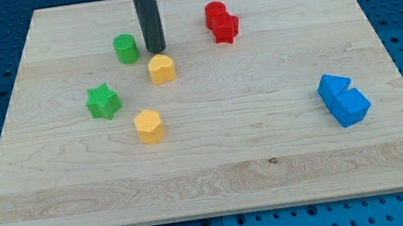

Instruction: Move the yellow heart diagonally to the top right of the yellow hexagon

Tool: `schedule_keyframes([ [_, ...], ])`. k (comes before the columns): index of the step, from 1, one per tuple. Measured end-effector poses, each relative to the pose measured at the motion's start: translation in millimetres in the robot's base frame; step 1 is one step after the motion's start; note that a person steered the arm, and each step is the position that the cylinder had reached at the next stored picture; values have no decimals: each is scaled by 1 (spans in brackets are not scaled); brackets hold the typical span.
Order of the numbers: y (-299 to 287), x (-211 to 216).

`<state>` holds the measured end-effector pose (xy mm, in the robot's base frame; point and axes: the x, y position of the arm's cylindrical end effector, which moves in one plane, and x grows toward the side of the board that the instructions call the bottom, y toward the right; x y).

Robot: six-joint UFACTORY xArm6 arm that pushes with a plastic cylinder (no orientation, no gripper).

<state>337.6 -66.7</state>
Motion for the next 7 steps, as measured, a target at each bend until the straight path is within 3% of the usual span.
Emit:
schedule_keyframes([
  [5, -5, 45],
  [7, 20, 51],
])
